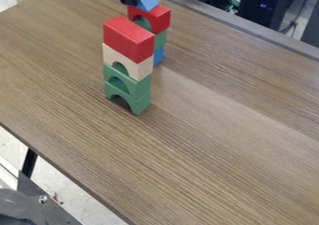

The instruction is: Pick up the blue triangle together with the red arch and put it on the right side

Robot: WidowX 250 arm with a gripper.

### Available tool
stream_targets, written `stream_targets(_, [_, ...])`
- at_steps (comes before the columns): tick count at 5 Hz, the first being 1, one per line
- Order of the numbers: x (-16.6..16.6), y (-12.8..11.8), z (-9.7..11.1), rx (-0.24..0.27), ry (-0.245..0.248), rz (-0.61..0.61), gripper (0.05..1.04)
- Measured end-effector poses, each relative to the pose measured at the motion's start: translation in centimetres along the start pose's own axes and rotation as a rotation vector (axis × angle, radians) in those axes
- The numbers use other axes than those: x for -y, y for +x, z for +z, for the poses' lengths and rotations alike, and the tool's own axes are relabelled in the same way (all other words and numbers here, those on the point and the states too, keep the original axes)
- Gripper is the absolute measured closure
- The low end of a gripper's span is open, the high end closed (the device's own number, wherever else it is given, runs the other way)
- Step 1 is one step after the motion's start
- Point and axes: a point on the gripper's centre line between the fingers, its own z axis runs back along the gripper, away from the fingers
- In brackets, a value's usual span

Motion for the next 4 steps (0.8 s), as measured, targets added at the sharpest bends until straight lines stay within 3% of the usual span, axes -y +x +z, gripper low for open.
stream_targets(1, [-0.2, 0.1, -1.8, -0.021, 0.048, 0.007, 0.448])
stream_targets(3, [-0.3, -0.3, -1.8, -0.047, 0.058, 0.021, 0.491])
stream_targets(4, [0.0, -1.3, -0.2, -0.079, 0.03, 0.024, 0.491])
